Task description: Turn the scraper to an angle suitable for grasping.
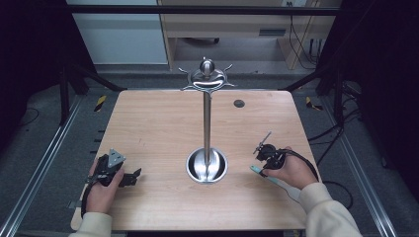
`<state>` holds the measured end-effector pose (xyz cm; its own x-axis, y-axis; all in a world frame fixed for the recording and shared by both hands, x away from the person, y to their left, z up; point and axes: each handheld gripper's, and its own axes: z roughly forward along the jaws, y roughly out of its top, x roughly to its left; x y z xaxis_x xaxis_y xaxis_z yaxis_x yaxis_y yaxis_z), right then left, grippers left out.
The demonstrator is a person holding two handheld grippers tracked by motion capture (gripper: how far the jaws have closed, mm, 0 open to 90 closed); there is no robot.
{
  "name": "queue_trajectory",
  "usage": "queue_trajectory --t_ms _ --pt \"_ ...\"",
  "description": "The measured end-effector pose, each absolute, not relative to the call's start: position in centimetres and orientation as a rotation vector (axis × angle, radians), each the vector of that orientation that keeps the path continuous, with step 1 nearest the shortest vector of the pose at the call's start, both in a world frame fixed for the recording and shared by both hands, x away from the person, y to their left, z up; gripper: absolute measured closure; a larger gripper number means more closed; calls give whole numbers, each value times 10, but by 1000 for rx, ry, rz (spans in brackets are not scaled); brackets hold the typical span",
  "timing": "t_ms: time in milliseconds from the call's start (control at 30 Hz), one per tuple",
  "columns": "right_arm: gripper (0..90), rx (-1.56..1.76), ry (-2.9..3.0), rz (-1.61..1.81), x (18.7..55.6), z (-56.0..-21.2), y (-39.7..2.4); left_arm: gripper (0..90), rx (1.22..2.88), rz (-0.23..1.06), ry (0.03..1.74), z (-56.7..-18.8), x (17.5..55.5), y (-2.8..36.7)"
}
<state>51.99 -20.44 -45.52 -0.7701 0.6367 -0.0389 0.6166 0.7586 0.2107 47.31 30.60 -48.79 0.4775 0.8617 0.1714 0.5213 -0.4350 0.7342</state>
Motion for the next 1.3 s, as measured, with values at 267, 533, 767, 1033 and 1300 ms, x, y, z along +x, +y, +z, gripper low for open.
queue_trajectory --t_ms 267,533,767,1033,1300 --pt "671 1006 2854 267 523 -458 -199 29 2117 728 1139 -488 473 306" --pt "676 1015 2865 246 525 -461 -198 30 2119 728 1139 -488 473 306" --pt "693 1023 2876 224 528 -463 -198 29 2114 728 1141 -487 473 307" --pt "709 1003 2887 205 529 -463 -194 29 2114 729 1138 -487 473 306" --pt "721 998 2890 191 530 -464 -195 29 2109 728 1141 -487 473 307"
